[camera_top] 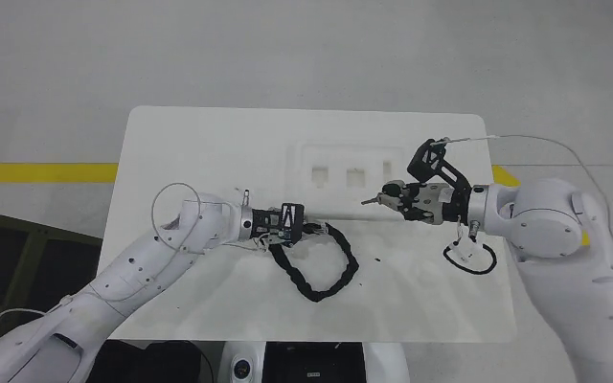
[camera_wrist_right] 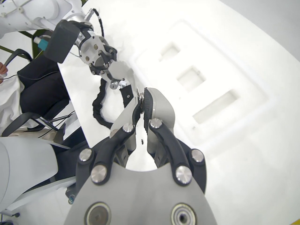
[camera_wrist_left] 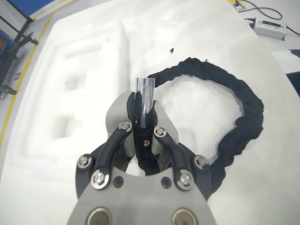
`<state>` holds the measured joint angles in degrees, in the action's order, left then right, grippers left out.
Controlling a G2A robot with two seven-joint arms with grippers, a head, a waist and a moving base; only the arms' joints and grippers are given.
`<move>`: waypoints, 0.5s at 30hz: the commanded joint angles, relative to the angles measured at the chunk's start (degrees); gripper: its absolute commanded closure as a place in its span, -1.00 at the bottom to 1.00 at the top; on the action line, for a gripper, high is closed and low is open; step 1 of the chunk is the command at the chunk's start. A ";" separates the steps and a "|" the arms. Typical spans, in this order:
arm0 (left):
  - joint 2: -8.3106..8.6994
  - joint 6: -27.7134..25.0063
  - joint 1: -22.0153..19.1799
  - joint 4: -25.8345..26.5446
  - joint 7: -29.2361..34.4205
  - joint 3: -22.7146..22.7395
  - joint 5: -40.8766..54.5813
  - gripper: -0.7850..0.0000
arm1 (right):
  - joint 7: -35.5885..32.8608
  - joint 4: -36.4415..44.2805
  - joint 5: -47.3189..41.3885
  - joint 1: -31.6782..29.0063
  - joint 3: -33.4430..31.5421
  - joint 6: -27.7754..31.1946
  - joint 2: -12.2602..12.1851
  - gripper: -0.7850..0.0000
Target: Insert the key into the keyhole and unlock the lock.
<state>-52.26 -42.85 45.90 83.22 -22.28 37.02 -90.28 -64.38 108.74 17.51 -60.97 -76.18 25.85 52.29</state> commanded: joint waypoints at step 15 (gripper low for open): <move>1.95 3.68 9.37 -2.79 -19.06 7.27 3.81 1.00 | 6.41 -1.35 -2.98 2.03 11.17 -4.86 1.70 1.00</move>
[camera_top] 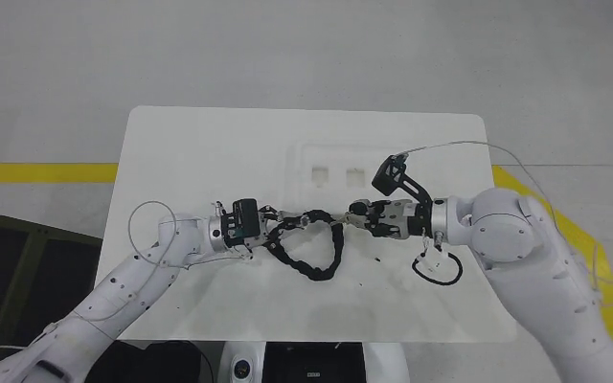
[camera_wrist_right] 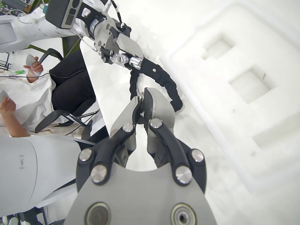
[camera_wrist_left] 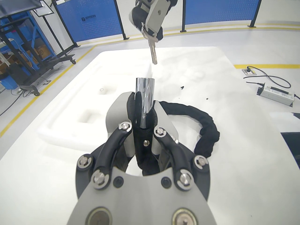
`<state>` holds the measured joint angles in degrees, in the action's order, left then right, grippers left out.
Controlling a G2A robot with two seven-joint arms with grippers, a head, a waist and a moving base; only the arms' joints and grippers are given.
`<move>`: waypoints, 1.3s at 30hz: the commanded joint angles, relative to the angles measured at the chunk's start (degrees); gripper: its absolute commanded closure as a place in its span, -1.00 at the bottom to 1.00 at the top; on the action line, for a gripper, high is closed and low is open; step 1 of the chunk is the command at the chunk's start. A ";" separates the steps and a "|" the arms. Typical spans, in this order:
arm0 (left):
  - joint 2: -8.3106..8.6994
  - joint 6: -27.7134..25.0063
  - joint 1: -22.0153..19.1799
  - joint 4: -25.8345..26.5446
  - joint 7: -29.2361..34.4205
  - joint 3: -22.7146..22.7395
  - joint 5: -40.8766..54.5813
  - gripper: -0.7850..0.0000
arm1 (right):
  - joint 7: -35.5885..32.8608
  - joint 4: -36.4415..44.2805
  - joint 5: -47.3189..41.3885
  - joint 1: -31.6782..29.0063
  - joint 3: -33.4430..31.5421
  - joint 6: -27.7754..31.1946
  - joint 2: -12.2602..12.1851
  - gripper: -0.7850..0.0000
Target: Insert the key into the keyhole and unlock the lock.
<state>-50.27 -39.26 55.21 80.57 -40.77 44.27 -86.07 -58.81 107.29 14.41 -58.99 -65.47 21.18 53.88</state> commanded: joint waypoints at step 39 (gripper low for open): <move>-1.59 6.82 2.55 -3.65 -11.56 0.99 -5.94 1.00 | 2.23 4.54 1.45 3.64 7.32 -7.34 1.77 1.00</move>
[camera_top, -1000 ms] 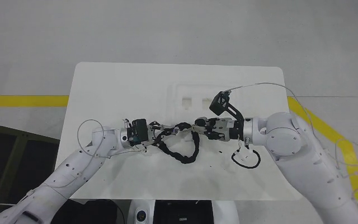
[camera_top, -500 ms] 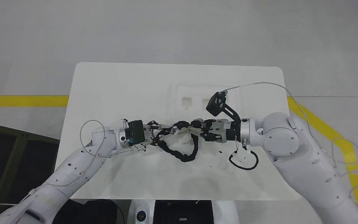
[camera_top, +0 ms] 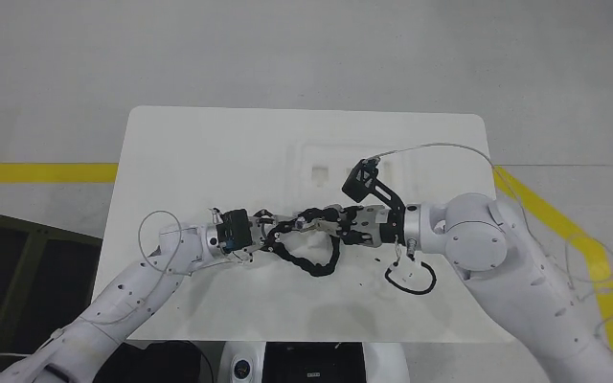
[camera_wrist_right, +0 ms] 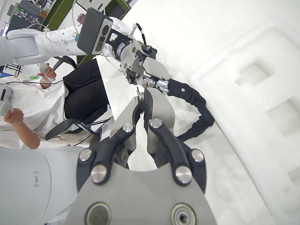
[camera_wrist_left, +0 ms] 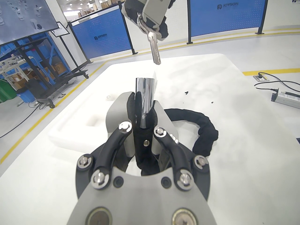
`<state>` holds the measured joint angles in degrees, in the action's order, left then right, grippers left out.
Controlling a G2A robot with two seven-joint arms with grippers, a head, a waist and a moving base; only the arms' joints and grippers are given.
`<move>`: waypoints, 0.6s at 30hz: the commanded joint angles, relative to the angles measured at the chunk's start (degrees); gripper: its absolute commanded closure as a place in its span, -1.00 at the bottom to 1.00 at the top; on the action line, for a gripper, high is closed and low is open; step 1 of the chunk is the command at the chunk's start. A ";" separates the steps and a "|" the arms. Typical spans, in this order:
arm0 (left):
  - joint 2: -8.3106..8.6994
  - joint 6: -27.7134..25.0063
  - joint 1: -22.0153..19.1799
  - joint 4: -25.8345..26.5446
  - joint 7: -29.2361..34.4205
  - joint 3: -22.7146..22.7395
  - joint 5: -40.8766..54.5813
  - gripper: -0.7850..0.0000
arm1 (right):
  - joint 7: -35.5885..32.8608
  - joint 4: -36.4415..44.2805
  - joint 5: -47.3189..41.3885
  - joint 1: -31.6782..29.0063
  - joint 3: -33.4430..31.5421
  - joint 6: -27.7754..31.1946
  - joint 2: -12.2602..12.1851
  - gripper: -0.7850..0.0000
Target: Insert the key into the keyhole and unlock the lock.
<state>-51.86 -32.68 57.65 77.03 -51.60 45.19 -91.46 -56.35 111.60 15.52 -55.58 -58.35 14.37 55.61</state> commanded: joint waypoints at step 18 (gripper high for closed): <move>-0.66 2.54 0.20 -2.20 -6.14 0.24 -5.14 1.00 | -3.66 4.59 4.55 2.66 2.03 -7.15 0.62 1.00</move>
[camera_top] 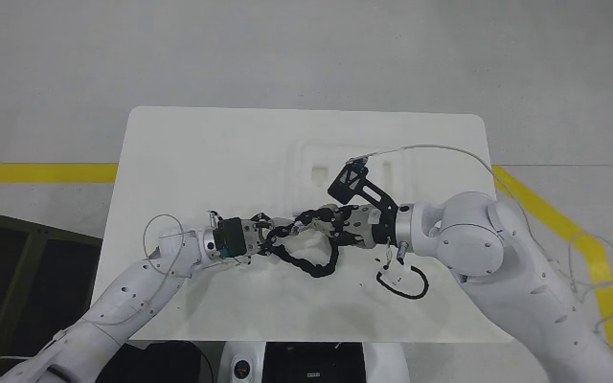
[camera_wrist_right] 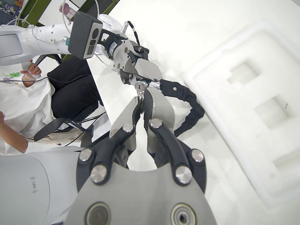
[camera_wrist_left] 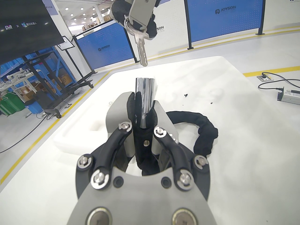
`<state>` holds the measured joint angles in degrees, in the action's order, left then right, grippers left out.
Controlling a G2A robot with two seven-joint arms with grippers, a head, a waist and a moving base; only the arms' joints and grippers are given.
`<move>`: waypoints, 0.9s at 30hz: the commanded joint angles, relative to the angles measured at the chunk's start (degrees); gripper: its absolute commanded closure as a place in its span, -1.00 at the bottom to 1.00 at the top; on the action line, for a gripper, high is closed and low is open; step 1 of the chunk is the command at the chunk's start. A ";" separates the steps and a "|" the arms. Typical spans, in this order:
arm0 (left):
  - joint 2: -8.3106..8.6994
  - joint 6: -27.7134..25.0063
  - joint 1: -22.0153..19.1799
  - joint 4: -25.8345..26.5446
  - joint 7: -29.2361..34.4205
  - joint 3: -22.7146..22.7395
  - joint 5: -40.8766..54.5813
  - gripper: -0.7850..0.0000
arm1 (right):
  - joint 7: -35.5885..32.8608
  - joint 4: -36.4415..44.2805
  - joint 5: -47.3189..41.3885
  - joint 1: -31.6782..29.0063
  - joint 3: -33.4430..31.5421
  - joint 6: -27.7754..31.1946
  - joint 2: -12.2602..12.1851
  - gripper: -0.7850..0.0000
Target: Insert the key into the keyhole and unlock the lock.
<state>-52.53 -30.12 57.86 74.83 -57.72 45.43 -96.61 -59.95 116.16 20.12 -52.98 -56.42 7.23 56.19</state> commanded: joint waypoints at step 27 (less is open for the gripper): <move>0.01 -0.02 0.00 0.00 -0.03 -0.01 0.01 1.00 | 0.44 -2.07 0.10 1.00 1.53 -0.88 0.96 1.00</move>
<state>-52.53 -30.14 57.86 74.83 -57.75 45.43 -96.60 -59.45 114.00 20.20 -51.94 -54.84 6.34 57.15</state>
